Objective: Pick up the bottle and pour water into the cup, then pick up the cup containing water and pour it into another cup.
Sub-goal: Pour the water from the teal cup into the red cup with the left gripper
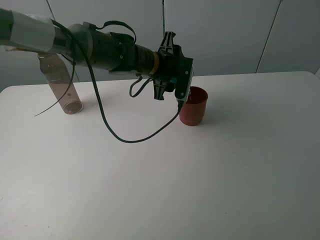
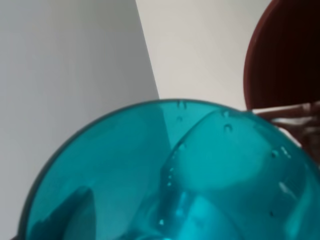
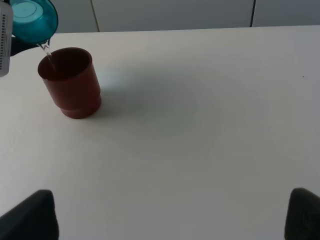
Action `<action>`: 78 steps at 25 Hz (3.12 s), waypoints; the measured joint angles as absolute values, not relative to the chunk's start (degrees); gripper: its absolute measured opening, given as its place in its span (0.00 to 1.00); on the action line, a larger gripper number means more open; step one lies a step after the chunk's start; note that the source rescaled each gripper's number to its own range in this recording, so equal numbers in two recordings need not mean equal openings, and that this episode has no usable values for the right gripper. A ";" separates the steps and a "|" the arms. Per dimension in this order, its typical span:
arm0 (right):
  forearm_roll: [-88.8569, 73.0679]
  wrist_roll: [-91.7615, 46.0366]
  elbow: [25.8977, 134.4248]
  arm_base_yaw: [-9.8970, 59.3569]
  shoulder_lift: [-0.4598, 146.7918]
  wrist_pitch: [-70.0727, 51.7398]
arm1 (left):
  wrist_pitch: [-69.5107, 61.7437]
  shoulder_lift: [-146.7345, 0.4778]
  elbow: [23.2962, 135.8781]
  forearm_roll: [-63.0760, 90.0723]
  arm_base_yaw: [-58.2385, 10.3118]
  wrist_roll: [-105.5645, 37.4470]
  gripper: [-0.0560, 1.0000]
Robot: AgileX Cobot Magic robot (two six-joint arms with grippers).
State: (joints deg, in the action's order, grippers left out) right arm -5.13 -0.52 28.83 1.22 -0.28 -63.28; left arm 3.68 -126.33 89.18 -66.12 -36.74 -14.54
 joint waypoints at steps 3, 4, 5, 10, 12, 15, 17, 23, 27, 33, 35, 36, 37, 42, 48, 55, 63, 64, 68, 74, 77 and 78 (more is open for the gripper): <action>-5.13 -0.64 28.83 1.22 -0.28 -63.28 | 3.68 -126.33 89.18 -66.12 -36.74 -16.27 0.16; -5.13 -0.64 28.83 1.22 -0.28 -63.28 | 3.68 -126.33 89.18 -66.12 -36.74 -17.06 0.16; -5.13 -0.64 28.83 1.22 -0.28 -63.28 | 3.68 -126.33 89.18 -66.12 -36.74 -17.81 0.16; -5.13 -0.64 28.83 1.22 -0.28 -63.28 | 3.64 -126.33 89.18 -66.12 -36.84 -21.00 0.16; -5.13 -0.64 28.83 1.22 -0.28 -63.28 | 3.64 -126.33 89.18 -66.12 -36.95 -21.08 0.16; -5.13 -0.64 28.83 1.22 -0.28 -63.28 | 3.64 -126.33 89.18 -66.12 -36.95 -21.13 0.16; -5.13 -0.64 28.83 1.22 -0.28 -63.28 | 3.64 -126.33 89.18 -66.12 -36.95 -21.38 0.16; -5.13 -0.52 28.83 1.22 -0.28 -63.28 | 3.43 -126.33 89.18 -66.12 -36.95 -23.33 0.16; -5.13 -0.52 28.83 1.22 -0.28 -63.28 | 3.43 -126.33 89.18 -66.12 -36.95 -24.24 0.16; -5.13 -0.52 28.83 1.22 -0.28 -63.28 | 3.20 -126.33 89.18 -66.12 -36.95 -25.82 0.16; -5.13 -0.65 28.83 1.22 -0.28 -63.28 | 2.98 -126.33 89.18 -66.12 -36.95 -26.51 0.16; -5.13 -0.65 28.83 1.22 -0.28 -63.28 | 2.98 -126.33 89.18 -66.12 -36.95 -26.75 0.16; -5.13 -0.65 28.83 1.22 -0.28 -63.28 | 2.98 -126.33 89.18 -66.12 -36.95 -26.88 0.16; -5.13 -0.65 28.83 1.22 -0.28 -63.28 | 2.87 -126.33 89.33 -66.12 -37.07 -27.15 0.16; -5.13 -0.65 28.83 1.22 -0.28 -63.28 | 1.91 -126.33 92.55 -66.24 -37.16 -27.24 0.16; -5.13 -0.62 28.83 1.22 -0.28 -63.28 | 1.38 -126.33 92.90 -67.49 -37.30 -27.24 0.16; -5.13 -0.62 28.83 1.22 -0.28 -63.28 | 1.38 -126.33 93.03 -70.83 -37.73 -28.79 0.16; -5.13 -0.62 28.83 1.22 -0.28 -63.28 | 1.38 -126.33 93.06 -71.24 -37.83 -28.80 0.16; -5.13 -0.62 28.83 1.22 -0.28 -63.28 | 1.38 -126.33 93.06 -73.50 -37.83 -29.01 0.16; -5.13 -0.62 28.83 1.22 -0.28 -63.28 | 1.38 -126.33 93.06 -77.06 -37.83 -29.10 0.16; -5.13 -0.62 28.83 1.22 -0.28 -63.28 | 1.38 -126.33 93.06 -79.43 -37.96 -29.10 0.16; -5.13 -0.62 28.83 1.22 -0.28 -63.28 | 1.38 -126.33 93.06 -80.03 -38.12 -29.10 0.16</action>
